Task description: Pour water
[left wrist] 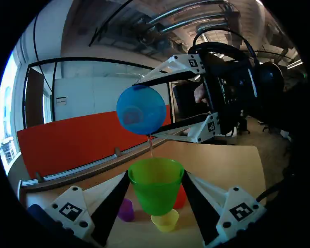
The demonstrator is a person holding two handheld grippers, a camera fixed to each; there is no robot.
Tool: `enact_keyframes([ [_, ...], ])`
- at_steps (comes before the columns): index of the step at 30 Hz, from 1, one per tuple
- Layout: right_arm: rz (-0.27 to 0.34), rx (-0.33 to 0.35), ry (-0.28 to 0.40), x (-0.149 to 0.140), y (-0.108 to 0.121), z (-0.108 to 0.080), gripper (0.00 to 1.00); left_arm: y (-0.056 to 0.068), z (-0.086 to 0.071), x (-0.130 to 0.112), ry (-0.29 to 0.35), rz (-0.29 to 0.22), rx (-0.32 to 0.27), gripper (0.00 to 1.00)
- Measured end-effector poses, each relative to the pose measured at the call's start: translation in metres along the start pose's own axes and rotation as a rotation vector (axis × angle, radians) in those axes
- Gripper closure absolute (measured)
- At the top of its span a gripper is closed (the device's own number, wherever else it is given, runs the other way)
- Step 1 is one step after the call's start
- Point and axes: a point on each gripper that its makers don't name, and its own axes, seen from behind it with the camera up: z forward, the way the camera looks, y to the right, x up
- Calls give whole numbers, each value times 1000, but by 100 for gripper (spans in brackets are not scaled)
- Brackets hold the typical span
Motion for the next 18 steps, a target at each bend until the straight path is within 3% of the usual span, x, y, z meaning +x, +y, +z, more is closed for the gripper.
enact_keyframes([
  [18, -33, -12, -2, 3, 5, 1, 9, -1, -2, 4, 3, 4, 2, 12],
])
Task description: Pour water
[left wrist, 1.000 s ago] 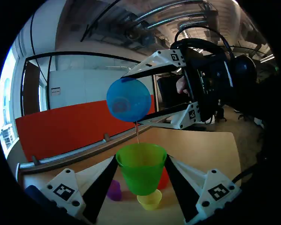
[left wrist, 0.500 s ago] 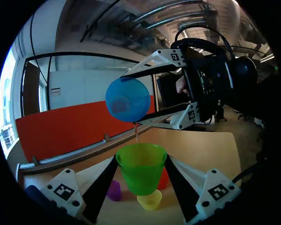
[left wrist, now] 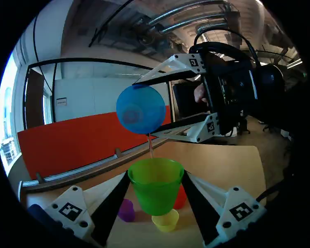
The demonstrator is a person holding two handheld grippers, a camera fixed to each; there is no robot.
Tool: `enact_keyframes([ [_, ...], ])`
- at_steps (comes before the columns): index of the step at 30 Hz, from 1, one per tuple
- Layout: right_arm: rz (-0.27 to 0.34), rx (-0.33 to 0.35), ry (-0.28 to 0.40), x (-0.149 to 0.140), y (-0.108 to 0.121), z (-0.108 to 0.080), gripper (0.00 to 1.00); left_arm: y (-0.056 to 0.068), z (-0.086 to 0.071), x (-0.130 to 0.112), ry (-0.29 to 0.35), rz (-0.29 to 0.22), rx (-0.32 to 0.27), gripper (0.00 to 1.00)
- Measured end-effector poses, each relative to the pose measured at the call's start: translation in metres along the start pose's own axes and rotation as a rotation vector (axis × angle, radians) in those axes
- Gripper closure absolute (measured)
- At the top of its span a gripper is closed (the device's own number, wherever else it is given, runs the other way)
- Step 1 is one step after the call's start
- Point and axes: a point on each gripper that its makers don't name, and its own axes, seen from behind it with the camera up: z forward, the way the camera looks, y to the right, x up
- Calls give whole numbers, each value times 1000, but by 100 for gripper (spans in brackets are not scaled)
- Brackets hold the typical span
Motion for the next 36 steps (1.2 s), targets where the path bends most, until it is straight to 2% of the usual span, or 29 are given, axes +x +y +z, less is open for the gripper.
enact_keyframes([
  [36, -63, -15, -9, 2, 3, 1, 9, 2, 1, 2, 5, 3, 0, 12],
])
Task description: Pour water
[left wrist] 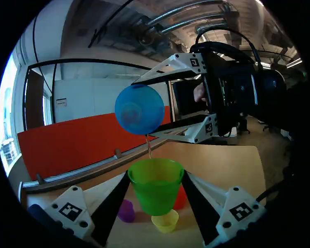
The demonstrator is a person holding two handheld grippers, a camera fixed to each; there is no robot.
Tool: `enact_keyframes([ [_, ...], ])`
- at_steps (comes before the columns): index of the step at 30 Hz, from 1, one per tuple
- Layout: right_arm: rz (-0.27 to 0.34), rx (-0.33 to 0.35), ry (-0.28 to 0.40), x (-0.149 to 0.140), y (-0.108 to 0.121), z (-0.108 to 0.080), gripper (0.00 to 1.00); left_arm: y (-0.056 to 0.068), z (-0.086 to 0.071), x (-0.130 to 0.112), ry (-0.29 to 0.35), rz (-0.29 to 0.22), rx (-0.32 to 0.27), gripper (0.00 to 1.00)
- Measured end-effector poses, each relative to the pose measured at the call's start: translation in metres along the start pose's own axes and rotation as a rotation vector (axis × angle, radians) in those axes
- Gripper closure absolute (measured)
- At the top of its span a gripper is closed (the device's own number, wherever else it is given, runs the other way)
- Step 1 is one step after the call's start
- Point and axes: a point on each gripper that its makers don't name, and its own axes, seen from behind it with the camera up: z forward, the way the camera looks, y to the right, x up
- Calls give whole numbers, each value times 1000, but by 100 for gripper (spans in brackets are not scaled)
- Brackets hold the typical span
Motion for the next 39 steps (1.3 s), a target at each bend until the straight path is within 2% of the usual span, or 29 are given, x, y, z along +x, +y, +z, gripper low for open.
enact_keyframes([
  [12, -22, -7, -1, 4, 3, 0, 8, -1, -2, 1, 5, -6, 2, 12],
  [39, -54, -18, 2, 8, 8, 1, 8, -3, 0, 4, 29, -62, 5, 12],
])
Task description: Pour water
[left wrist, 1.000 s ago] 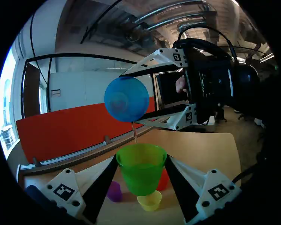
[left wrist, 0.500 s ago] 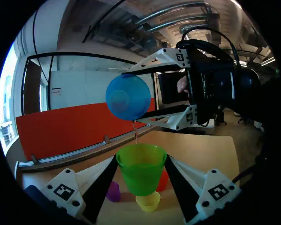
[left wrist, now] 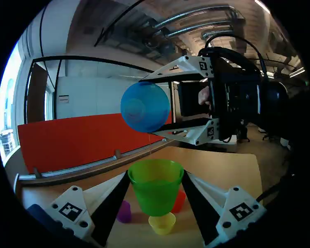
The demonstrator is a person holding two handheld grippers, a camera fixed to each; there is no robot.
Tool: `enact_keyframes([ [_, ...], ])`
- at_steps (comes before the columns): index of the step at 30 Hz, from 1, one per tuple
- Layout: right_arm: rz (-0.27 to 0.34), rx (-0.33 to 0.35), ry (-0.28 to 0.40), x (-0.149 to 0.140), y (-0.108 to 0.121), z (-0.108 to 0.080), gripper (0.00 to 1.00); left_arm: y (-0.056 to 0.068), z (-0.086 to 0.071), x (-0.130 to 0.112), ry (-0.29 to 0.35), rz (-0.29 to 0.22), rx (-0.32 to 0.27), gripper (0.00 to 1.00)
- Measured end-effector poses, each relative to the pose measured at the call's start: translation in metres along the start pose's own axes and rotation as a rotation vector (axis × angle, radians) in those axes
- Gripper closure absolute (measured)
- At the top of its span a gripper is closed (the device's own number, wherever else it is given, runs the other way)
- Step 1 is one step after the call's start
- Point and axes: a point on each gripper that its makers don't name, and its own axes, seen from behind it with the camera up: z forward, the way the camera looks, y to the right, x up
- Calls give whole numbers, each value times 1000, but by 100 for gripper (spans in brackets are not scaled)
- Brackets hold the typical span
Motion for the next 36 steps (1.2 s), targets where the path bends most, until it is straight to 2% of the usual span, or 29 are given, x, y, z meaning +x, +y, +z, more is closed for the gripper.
enact_keyframes([
  [21, 6, -16, 7, 5, 3, -2, 8, 3, -1, 0, -2, 2, 0, 12],
  [26, 55, -25, 9, 5, 5, -5, 8, 4, -1, 1, -2, 0, 0, 12],
  [36, 215, -34, 20, 2, 1, -13, 9, 4, -1, 0, -2, -6, 4, 12],
])
